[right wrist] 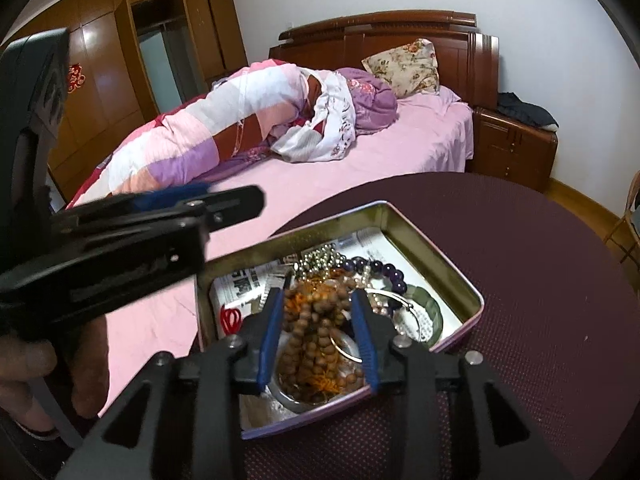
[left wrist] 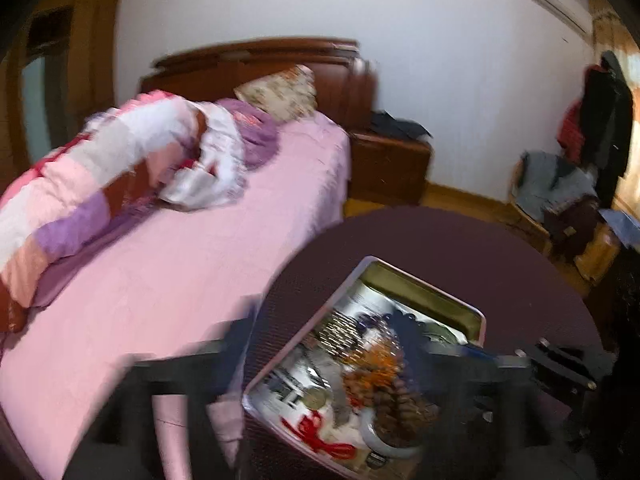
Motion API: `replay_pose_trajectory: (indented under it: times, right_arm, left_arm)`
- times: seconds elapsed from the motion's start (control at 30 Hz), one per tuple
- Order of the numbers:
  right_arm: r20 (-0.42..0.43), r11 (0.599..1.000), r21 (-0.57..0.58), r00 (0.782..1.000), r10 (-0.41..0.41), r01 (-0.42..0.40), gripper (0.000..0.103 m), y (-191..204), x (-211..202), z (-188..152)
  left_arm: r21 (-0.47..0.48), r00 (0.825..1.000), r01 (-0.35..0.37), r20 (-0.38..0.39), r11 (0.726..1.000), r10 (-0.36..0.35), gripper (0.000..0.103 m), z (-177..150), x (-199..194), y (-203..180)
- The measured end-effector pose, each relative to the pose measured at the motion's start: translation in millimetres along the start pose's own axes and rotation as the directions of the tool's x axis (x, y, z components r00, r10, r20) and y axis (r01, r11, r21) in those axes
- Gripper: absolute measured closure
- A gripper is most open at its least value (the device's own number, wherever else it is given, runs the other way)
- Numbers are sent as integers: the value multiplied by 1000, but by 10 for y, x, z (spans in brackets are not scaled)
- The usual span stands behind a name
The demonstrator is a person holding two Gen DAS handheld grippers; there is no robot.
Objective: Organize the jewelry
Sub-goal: 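Open the right tool to drop the mala into the tin while the left tool releases the pendant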
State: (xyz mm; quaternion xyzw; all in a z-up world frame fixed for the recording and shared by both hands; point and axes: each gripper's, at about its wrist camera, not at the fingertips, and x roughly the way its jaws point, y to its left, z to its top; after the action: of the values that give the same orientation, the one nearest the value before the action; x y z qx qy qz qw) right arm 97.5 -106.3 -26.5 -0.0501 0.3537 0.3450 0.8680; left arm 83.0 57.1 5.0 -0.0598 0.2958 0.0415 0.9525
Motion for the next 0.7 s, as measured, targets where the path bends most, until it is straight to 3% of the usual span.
replay_pose_trajectory:
  times: [0.1,0.4,0.53,0.7]
  right_arm:
    - [7,1000,4,1000,-12,12,63,-1,-44,-24]
    - [31,997,62,998,-51,49,56,-149,-205,-27]
    - [56,996,70,997,-56,52,47,-156,-286,-21]
    - [77,996,73,996,-53,48,46,-149,-332,-1]
  left_arm:
    - [-6,1000,25,13,1000,-25,17,-3,-71,20]
    - [-53,1000,7,-6,999,-8,17,-58,-92,104]
    - [-49,1000,-2,-13,999,2,17,-100,-100,90]
    - [-55,1000,-12,-12,998,11,17,-126,-123,99]
